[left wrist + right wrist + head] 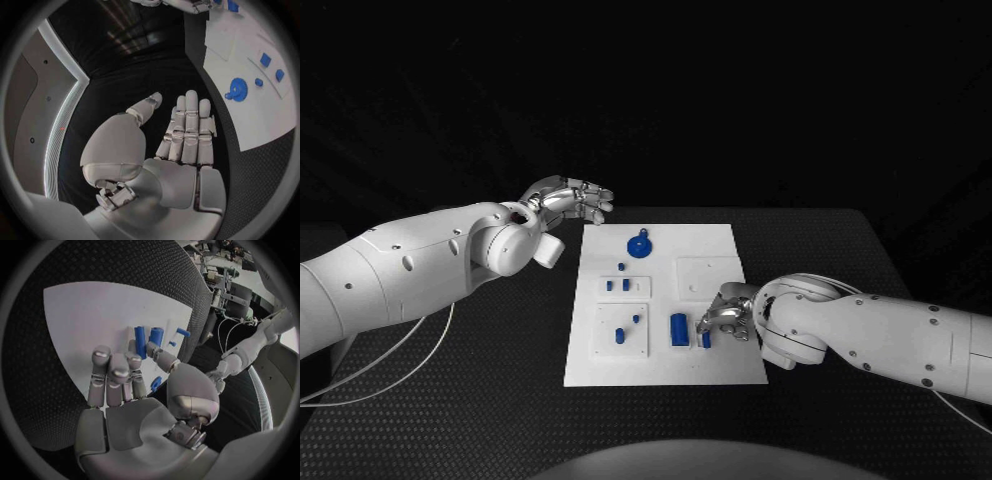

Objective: Assemble the parts on the task board

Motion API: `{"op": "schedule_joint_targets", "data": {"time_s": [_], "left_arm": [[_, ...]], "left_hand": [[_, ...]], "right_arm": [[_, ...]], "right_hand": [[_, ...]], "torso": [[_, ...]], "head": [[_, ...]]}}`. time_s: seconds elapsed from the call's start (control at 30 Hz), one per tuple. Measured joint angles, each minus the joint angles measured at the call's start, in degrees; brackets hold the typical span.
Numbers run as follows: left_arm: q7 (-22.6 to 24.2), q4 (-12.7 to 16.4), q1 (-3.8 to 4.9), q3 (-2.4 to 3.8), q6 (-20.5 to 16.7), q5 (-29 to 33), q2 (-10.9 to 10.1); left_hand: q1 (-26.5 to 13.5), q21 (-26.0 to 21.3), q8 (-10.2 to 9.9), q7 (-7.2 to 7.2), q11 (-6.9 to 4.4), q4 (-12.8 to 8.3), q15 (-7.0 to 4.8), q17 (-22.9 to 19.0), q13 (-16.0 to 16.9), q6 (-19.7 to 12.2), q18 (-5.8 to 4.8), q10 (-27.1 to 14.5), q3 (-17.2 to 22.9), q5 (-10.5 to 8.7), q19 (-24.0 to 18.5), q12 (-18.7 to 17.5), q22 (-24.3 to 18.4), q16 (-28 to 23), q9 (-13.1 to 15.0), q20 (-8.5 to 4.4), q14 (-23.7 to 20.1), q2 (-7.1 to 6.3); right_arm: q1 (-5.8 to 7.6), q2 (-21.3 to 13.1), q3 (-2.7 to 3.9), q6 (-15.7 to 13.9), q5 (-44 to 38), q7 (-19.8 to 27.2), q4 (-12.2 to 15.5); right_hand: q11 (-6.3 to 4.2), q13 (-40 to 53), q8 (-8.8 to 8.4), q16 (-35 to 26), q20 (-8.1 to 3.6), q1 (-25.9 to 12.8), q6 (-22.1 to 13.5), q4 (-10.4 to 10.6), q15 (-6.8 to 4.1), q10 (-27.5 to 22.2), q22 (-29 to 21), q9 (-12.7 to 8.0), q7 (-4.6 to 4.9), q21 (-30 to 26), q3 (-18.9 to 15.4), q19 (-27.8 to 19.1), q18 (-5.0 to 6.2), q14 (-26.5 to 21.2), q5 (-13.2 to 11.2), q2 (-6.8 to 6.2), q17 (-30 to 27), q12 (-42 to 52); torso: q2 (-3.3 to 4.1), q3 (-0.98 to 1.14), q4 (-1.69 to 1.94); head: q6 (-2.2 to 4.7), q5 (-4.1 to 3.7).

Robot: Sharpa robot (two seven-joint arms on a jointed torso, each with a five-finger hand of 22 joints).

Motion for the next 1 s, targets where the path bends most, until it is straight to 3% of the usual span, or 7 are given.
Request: {"op": "schedule_joint_targets", "data": {"time_s": [0.27, 1.0], "left_arm": [[-0.07, -0.02, 0.0, -0.01, 0.13, 0.0, 0.06], [-0.23, -0.03, 0.0, -0.01, 0.42, 0.0, 0.1]], "left_hand": [[0.0, 0.0, 0.0, 0.0, 0.0, 0.0, 0.0, 0.06, 0.05, 0.0, 0.0, 0.0, 0.0, 0.0, 0.0, 0.0, 0.06, 0.0, 0.0, 0.0, 0.0, 0.0], [0.0, -0.23, 0.22, 0.0, 0.21, 0.15, 0.21, 0.16, 0.17, 0.0, 0.0, -0.21, -0.15, 0.0, 0.0, 0.2, 0.1, -0.22, -0.06, 0.0, 0.2, 0.0]], "right_arm": [[0.38, 1.0, 0.05, 0.2, 0.04, -0.06, -1.51], [0.46, 2.35, 0.09, 2.33, 0.15, -0.11, -2.24]], "right_hand": [[0.0, 0.0, -0.04, 0.0, 0.01, 0.01, 0.0, 0.0, 0.0, 0.0, 0.0, 0.0, 0.0, 0.0, -0.01, 0.0, 0.0, 0.0, 0.0, -0.01, -0.07, 0.0], [0.0, 0.01, 0.02, -0.01, 0.01, -0.91, 0.03, -0.32, -0.19, 0.0, 0.0, -0.4, 0.03, 0.0, -0.33, -0.01, 0.01, -0.19, 0.0, -0.49, -0.13, -0.01]], "torso": [[0.02, 0.0, 0.01], [0.02, -0.01, 0.0]], "head": [[-0.04, 0.03], [-0.24, 0.05]]}}
